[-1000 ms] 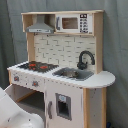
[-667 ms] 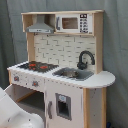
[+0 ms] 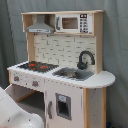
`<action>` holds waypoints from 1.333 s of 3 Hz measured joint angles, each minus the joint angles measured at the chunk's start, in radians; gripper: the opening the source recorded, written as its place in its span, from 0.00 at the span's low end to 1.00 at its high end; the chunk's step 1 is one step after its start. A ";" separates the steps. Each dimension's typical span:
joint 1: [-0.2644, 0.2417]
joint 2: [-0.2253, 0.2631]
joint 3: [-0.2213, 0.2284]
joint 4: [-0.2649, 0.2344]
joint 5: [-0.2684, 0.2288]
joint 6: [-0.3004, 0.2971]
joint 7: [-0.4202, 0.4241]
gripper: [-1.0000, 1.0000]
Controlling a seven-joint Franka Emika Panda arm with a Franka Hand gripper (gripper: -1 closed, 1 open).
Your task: Play with the kitchen
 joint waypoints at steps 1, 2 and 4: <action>0.000 0.038 -0.007 -0.079 0.000 -0.033 0.050 0.00; 0.000 0.078 -0.010 -0.159 0.000 -0.044 0.100 0.00; -0.016 0.134 -0.115 -0.280 -0.011 -0.026 0.153 0.00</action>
